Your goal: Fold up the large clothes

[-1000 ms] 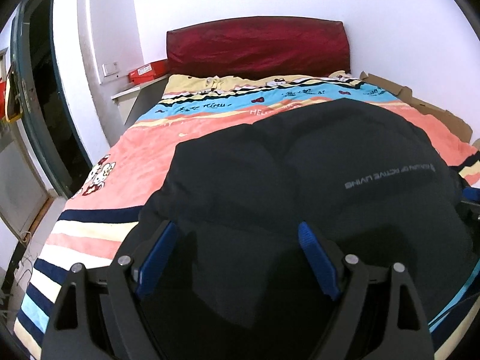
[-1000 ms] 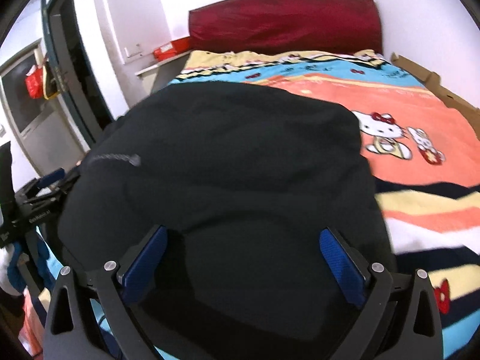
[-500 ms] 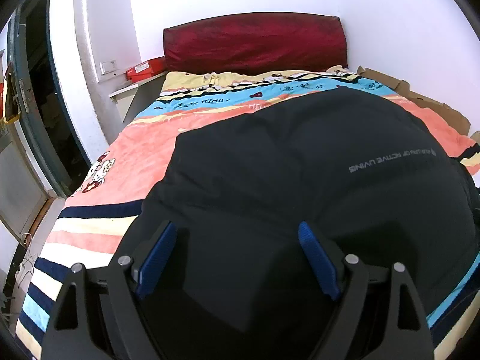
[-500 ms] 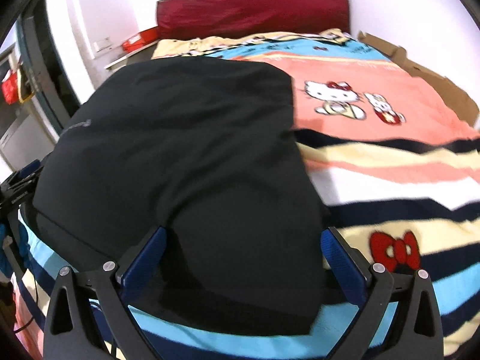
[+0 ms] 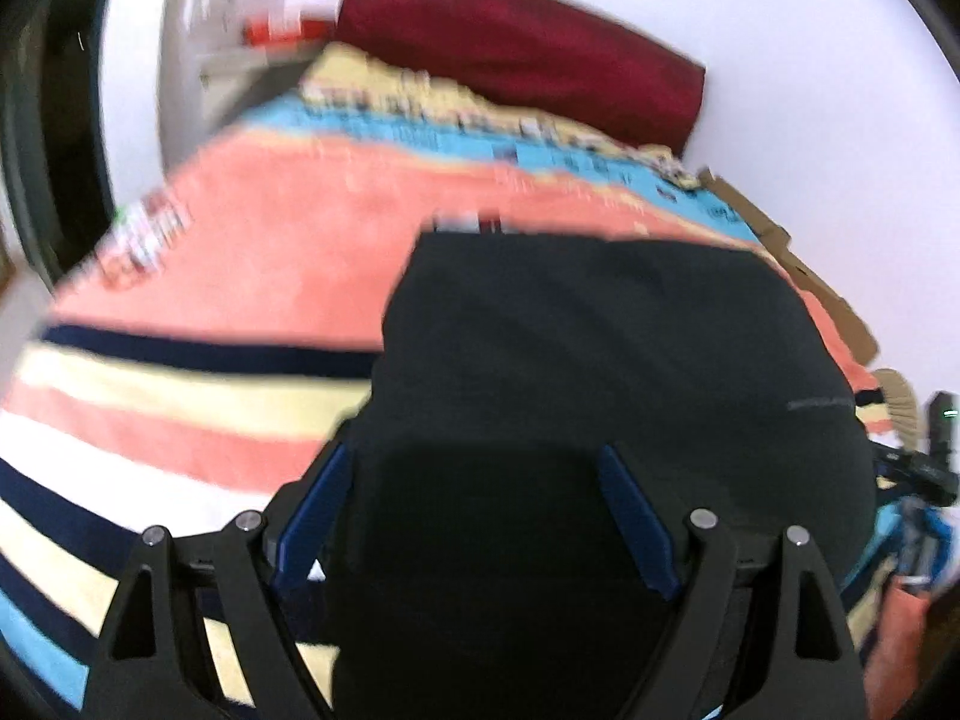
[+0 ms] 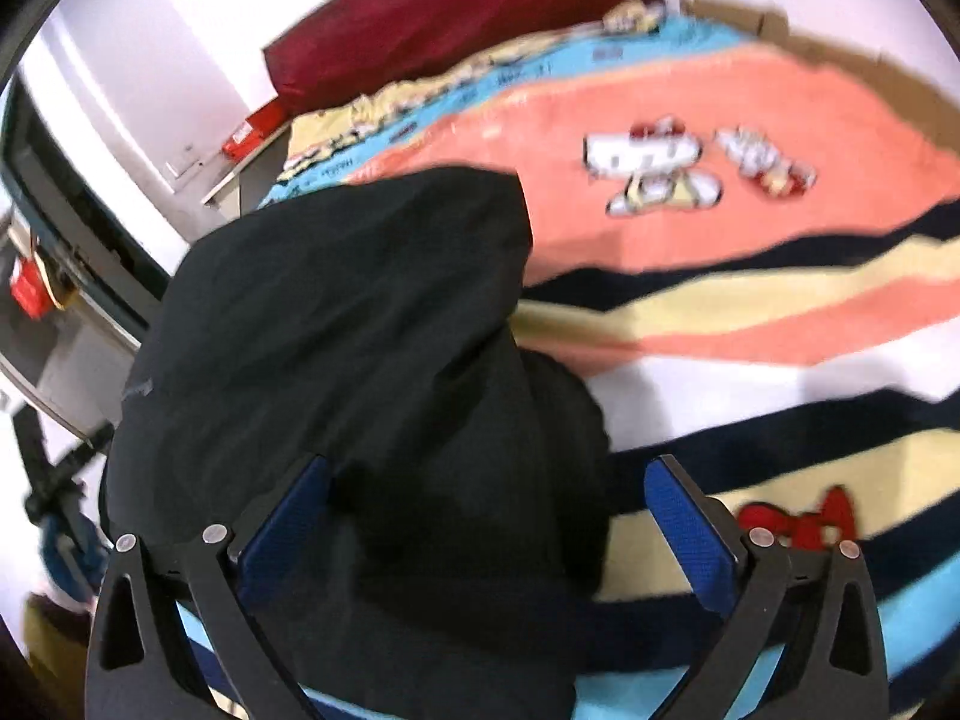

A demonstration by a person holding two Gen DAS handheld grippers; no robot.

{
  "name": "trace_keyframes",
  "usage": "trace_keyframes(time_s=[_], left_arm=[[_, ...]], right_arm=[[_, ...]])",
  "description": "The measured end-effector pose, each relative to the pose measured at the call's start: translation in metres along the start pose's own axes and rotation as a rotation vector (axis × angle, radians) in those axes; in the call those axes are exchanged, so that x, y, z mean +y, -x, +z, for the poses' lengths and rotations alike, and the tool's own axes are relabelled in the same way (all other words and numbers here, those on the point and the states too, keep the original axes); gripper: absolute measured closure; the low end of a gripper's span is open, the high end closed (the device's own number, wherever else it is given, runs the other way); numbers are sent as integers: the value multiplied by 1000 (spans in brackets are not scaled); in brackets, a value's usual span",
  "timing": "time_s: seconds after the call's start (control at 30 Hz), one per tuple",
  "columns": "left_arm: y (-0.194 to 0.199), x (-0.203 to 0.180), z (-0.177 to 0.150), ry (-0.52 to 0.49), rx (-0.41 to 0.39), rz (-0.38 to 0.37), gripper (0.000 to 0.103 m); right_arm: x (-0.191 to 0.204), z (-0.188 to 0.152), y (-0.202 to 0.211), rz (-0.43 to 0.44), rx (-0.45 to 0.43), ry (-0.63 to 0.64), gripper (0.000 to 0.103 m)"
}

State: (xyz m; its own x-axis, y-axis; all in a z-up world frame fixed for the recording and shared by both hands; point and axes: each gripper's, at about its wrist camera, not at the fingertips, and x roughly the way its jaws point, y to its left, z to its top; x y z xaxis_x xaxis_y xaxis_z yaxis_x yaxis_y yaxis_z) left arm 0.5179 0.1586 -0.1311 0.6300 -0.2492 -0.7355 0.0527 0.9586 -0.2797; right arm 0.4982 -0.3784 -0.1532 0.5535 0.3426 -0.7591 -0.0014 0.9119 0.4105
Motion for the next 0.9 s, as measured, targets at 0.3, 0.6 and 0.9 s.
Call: trace_keyframes(time_s=[0.3,0.6,0.9], left_arm=[[-59,49,-10,153,184,-266,0],[-42,17,-23,141,102,-505,59],[48,-41,-5,34,-47,-553,88]], right_arm=[[-20,-1,-77,205,242,-108,1],[20,-13,-68,245,153,-15,44],[105,-4,23,274,-27,186,86]])
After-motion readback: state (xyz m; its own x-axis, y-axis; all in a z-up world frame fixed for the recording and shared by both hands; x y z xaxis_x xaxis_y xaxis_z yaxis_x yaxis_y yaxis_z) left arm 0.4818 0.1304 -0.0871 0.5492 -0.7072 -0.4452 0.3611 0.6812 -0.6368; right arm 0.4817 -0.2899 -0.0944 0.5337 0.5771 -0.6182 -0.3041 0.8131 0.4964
